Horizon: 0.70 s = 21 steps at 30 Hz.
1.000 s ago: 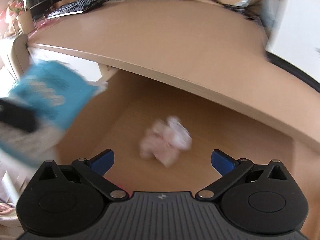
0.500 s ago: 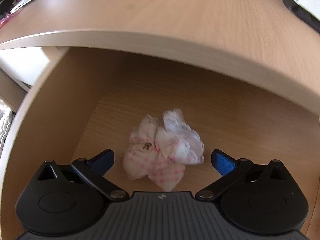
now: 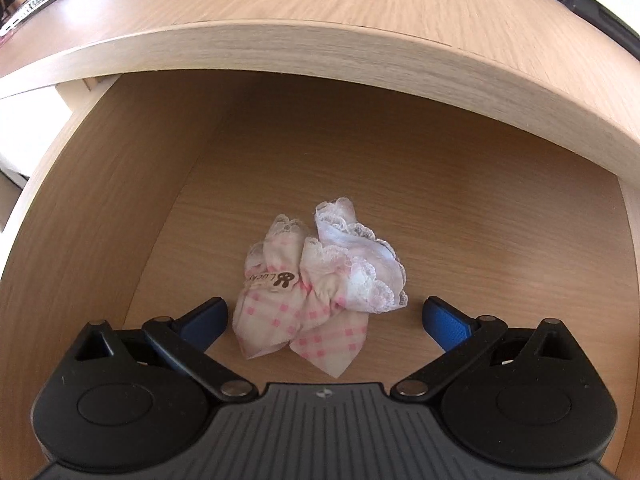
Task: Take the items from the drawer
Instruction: 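Lift the wipes pack out with the left tool while the right tool grasps the pink lace socks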
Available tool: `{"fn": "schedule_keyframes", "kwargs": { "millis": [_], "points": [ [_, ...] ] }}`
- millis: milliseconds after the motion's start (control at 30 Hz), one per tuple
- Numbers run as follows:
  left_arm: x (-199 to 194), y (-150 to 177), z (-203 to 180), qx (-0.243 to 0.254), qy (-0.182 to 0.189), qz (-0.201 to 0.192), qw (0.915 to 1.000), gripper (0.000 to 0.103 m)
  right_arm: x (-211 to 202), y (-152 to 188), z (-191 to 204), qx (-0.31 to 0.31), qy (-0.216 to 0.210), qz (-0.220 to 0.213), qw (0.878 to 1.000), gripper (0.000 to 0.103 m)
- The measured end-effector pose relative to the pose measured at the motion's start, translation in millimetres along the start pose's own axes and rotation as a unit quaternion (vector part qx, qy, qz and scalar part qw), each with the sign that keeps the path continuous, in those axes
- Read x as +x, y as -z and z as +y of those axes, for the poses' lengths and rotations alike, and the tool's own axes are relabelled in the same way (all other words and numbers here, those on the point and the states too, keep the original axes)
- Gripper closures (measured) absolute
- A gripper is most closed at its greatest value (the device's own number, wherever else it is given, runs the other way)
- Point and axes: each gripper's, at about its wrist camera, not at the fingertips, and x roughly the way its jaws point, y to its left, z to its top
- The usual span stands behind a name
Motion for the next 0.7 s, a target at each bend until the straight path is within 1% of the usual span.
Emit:
{"fn": "schedule_keyframes", "kwargs": {
  "millis": [33, 133, 200, 267, 333, 367, 400, 433, 500, 533, 567, 633, 667, 700],
  "points": [
    [-1.0, 2.8, -0.3, -0.006, -0.004, -0.004, 1.0000, 0.059, 0.1, -0.5, 0.8, 0.008, 0.004, 0.000, 1.000, 0.000],
    [-3.3, 11.3, 0.3, -0.022, -0.019, -0.013, 0.9995, 0.059, 0.5, -4.2, 2.1, -0.015, -0.005, 0.011, 1.000, 0.000],
    [-4.1, 15.5, 1.2, -0.028, -0.026, -0.016, 0.9991, 0.059, -0.5, -7.6, 1.7, -0.036, -0.027, 0.019, 0.999, 0.000],
    [-4.0, 18.3, 0.8, -0.028, -0.032, -0.016, 0.9990, 0.059, -9.0, -9.1, 1.2, -0.046, -0.047, -0.004, 0.998, 0.004],
    [-3.1, 20.0, 0.0, -0.025, -0.036, -0.010, 0.9990, 0.059, -17.4, -12.2, 5.3, -0.070, -0.045, -0.025, 0.996, 0.024],
    [-2.3, 20.3, -0.9, -0.021, -0.037, -0.006, 0.9991, 0.059, -19.3, -14.2, 7.7, -0.080, -0.045, -0.027, 0.995, 0.028],
    [-1.7, 20.0, -2.1, -0.015, -0.038, -0.002, 0.9992, 0.059, -19.3, -16.7, 10.0, -0.088, -0.051, -0.022, 0.995, 0.042],
    [-0.6, 18.9, -3.6, -0.008, -0.038, 0.002, 0.9992, 0.059, -18.1, -18.5, 11.7, -0.091, -0.054, -0.015, 0.994, 0.061],
    [0.8, 16.0, -8.0, 0.010, -0.038, 0.010, 0.9992, 0.059, -18.9, -20.6, 13.9, -0.085, -0.044, -0.005, 0.995, 0.072],
    [2.1, 14.2, -10.7, 0.022, -0.038, 0.014, 0.9989, 0.059, -24.3, -20.3, 13.2, -0.076, -0.045, -0.008, 0.996, 0.080],
    [3.7, 12.6, -13.9, 0.044, -0.033, 0.027, 0.9981, 0.059, -31.4, -19.3, 11.7, -0.066, -0.051, -0.012, 0.996, 0.082],
    [9.2, 10.3, -19.9, 0.069, -0.028, 0.041, 0.9964, 0.059, -52.9, -14.1, 7.7, -0.044, -0.065, -0.028, 0.997, 0.083],
    [12.3, 10.2, -23.0, 0.081, -0.023, 0.048, 0.9953, 0.059, -64.4, -10.6, 5.8, -0.037, -0.065, -0.037, 0.996, 0.083],
    [16.0, 10.1, -25.9, 0.093, -0.017, 0.055, 0.9940, 0.059, -76.9, -6.5, 3.4, -0.014, -0.058, -0.050, 0.997, 0.083]
  ]
}}
